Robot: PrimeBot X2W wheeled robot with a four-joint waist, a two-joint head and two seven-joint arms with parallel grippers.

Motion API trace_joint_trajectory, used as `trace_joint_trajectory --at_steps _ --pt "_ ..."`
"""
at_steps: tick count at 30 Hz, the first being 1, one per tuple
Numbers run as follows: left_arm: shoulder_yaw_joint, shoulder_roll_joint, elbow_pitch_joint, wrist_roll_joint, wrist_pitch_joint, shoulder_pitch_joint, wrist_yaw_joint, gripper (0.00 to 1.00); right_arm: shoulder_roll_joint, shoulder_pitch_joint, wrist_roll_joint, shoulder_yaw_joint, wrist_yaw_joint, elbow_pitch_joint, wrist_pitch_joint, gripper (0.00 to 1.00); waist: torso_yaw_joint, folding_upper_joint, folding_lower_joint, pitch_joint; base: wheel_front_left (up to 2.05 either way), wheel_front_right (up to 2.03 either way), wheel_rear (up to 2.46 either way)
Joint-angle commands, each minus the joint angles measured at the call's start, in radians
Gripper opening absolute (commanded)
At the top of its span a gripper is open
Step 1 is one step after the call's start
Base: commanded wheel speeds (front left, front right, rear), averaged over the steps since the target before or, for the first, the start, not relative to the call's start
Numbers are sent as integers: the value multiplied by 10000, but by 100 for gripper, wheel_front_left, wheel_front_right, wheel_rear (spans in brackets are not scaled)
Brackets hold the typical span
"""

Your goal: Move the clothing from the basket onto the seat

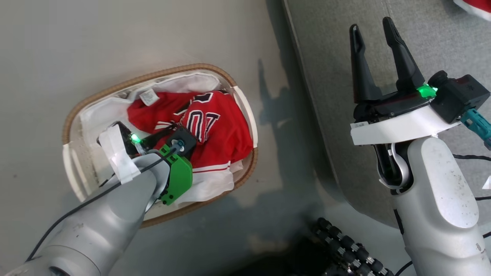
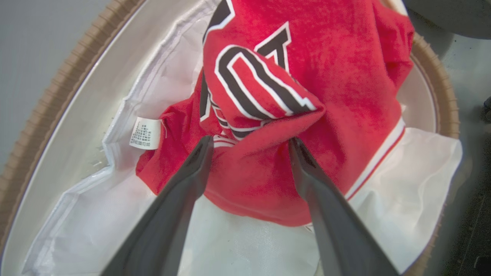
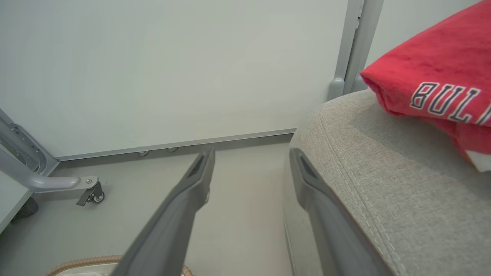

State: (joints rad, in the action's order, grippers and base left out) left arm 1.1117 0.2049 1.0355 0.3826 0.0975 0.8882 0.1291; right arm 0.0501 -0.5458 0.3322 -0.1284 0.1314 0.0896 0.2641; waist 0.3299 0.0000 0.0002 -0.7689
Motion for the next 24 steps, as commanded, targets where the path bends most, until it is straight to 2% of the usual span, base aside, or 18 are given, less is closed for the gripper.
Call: trace_joint_trajectory --at_steps 1,7,8,9,10,11,12,13,18,24 --pt "174 134 78 229 -118 237 25 100 7 -153 78 -82 -14 -61 6 100 646 0 -2 -657 0 0 0" --pt "918 273 327 996 -923 410 25 100 11 -177 114 -267 -14 -117 6 100 742 0 -2 -810 0 0 0" --pt "989 288 341 1116 -1037 414 25 98 11 -182 103 -276 -14 -119 6 100 735 0 -2 -823 0 0 0" --pt "1063 298 343 1285 -1143 408 25 65 11 -187 85 -283 -14 -115 6 100 719 0 -2 -834 0 0 0" --pt "1122 303 320 1398 -1186 409 25 48 11 -188 68 -283 -14 -105 6 100 699 0 -2 -837 0 0 0" --pt "1174 310 291 1507 -1207 414 25 25 11 -179 29 -267 -14 -87 6 100 653 0 -2 -830 0 0 0" --pt "1241 299 260 1562 -1200 412 25 10 12 -163 3 -231 -14 -68 6 100 594 0 -2 -814 0 0 0" --pt "1309 294 217 1613 -1152 418 26 0 17 -146 -45 -192 -14 -46 6 100 519 0 -2 -792 0 0 0" --pt "1409 171 113 2009 -619 343 26 0 21 -75 -284 -118 -14 88 6 100 171 0 -2 -511 0 0 0" --pt "1478 88 146 2169 543 115 26 0 20 127 -718 44 -14 294 6 100 -345 0 -2 155 0 0 0"
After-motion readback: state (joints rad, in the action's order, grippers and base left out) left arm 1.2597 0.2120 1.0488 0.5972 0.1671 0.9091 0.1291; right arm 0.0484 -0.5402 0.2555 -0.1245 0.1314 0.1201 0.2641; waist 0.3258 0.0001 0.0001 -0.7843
